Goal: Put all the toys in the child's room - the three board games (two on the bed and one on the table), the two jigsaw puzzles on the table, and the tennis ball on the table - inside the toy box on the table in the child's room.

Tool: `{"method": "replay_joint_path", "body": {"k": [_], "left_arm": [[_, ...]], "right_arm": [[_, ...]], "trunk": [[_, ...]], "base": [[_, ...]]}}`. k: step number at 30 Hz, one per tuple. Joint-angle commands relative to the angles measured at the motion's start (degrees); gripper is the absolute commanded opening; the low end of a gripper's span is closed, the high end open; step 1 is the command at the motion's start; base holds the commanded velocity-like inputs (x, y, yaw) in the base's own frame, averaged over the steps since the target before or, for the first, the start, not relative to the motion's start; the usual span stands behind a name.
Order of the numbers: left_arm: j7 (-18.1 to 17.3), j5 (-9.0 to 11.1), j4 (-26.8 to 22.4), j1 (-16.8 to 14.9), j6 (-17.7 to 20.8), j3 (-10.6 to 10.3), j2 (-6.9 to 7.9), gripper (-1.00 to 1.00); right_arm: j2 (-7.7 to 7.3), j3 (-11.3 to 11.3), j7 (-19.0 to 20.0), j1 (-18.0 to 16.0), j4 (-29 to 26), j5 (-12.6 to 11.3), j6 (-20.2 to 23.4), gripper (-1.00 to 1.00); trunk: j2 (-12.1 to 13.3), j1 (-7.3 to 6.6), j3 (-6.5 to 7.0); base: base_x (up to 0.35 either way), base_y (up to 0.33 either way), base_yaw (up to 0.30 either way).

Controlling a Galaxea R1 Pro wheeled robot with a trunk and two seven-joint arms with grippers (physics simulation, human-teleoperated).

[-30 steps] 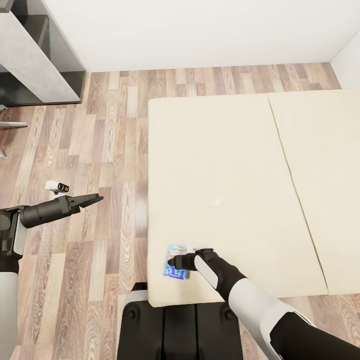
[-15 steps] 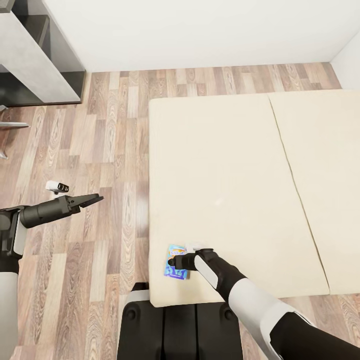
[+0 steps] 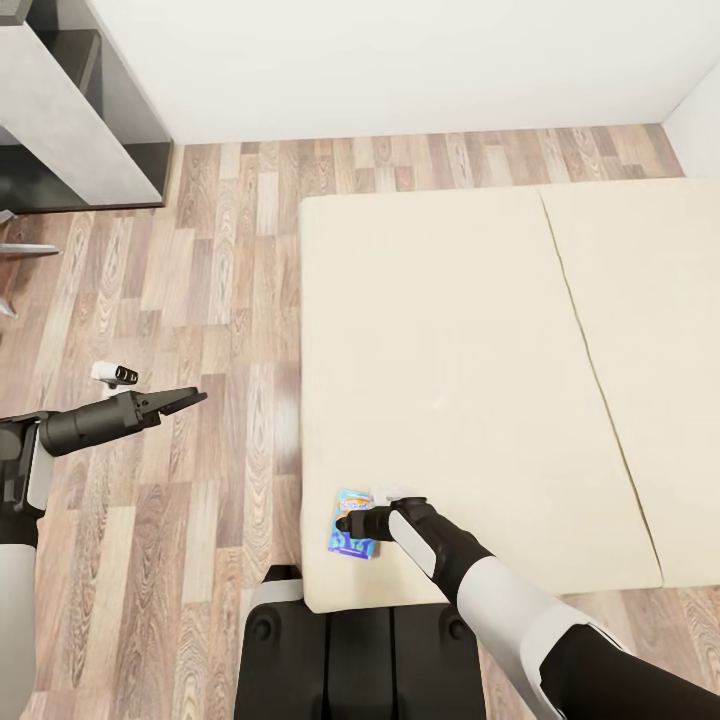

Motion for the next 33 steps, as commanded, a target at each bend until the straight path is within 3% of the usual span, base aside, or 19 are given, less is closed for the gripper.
{"method": "replay_joint_path", "body": {"k": [1,33], "left_arm": [[-0.25,-0.05,-0.01,-0.01,0.61,0.00,0.03,1.00],[-0.25,-0.06,-0.01,0.01,0.61,0.00,0.03,1.00]], "right_arm": [[0.00,0.20,-0.23,-0.04,-0.02,-0.26,0.15,1.00],[0.00,0.20,-0.23,-0.04,-0.02,-0.28,0.15,1.00]], "trunk": [[-0.09,0.03,-0.06],[-0.09,0.03,-0.06]], "base": [[-0.005,0.018,0.000],[0.000,0.036,0.000]]}}
